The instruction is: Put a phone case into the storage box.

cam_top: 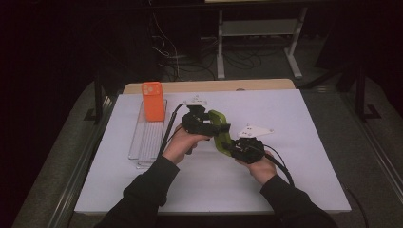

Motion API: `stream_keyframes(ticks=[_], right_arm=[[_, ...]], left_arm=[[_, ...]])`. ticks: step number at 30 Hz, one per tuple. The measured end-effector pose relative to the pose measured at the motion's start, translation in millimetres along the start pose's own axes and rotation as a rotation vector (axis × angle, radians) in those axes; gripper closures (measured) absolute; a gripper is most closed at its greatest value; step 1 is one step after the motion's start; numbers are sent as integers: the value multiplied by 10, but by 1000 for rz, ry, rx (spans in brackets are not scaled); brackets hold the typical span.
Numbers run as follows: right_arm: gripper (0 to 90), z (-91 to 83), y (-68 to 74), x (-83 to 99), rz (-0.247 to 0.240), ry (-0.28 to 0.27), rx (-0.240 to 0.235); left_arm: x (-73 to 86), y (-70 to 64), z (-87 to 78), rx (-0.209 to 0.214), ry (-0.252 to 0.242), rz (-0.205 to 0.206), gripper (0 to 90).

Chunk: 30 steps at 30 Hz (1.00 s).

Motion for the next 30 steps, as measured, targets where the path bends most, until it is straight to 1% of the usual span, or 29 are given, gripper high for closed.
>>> stream_keyframes(ticks=[4, 8, 9, 10, 11, 12, 14, 17, 19, 22, 23, 24, 26, 29, 30], right_arm=[[759, 4, -1, 10, -11, 3, 4], [755, 5, 7, 2, -15, 4, 5], [744, 5, 11, 4, -15, 11, 5], [700, 9, 8, 2, -29, 14, 10], [639, 12, 19, 5, -37, 19, -3], [586, 8, 28, 6, -34, 23, -14], [550, -13, 12, 3, -37, 29, -10], [487, -75, -19, -4, -20, 40, -22], [418, -125, -43, 14, -3, 66, -33], [336, -214, -107, 83, -20, 105, -27], [293, -244, -125, 107, -15, 116, -29], [263, -274, -131, 137, 2, 134, -36], [210, -327, -165, 200, -6, 163, -44], [136, -407, -202, 278, -28, 183, -29], [130, -433, -219, 304, -34, 187, -24]], left_arm=[[2, -3, -6, 7, 5, 8, 122], [-18, -12, -28, 16, 4, -1, 135], [-25, -16, -35, 25, 3, 0, 140], [-35, -20, -41, 26, -2, 5, 152], [-39, -13, -51, 16, 5, 23, 155], [-49, -6, -62, 11, 8, 31, 155], [-81, 15, -95, 12, 6, 32, 155], [-147, 67, -150, -9, 1, 49, 155], [-205, 104, -196, -24, -6, 46, 155], [-294, 165, -278, -44, -13, 52, 155], [-324, 190, -311, -52, -12, 59, 155], [-355, 210, -341, -57, -15, 59, 155], [-416, 263, -411, -76, -18, 68, 155], [-506, 345, -524, -106, -22, 79, 155], [-537, 371, -561, -118, -29, 78, 155]])
Point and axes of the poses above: each handheld gripper's, and its own axes: z roughly forward along the jaws, x roughly out of its underside, y roughly to its left, the point moved 9 cm from there along z, roughly forward along the jaws, and after that the axes turned 9 degrees about -y, right-handed, at the moved point
